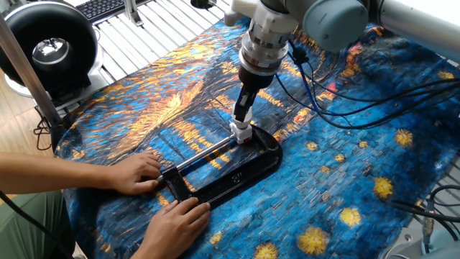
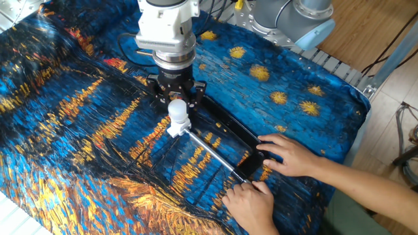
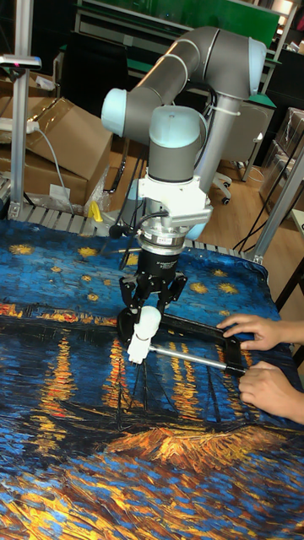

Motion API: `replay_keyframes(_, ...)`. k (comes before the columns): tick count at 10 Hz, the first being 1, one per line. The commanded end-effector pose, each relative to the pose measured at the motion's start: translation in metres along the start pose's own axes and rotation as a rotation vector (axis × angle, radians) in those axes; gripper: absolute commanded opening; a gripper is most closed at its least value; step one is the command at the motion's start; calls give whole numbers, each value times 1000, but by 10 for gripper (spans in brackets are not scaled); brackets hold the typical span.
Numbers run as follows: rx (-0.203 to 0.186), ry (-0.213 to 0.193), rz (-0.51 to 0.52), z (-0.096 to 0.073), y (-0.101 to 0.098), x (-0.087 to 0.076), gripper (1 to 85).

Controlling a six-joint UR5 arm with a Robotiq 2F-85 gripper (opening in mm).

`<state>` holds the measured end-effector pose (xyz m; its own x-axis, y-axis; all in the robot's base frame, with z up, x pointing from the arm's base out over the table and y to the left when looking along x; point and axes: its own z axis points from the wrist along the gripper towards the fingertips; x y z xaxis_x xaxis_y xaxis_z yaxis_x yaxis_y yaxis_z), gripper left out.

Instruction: Install the light bulb by rotating it

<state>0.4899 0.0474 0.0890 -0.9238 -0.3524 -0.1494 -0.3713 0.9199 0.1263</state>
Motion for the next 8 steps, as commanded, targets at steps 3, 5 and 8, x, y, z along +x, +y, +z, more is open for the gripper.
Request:
replay_keyframes(3,11,-1,145,-3,-3,0,83)
replay_keyframes(5,23,-2,162,-2,-6,0,80)
replay_keyframes(8,40,54,90,-3,-10,15,390)
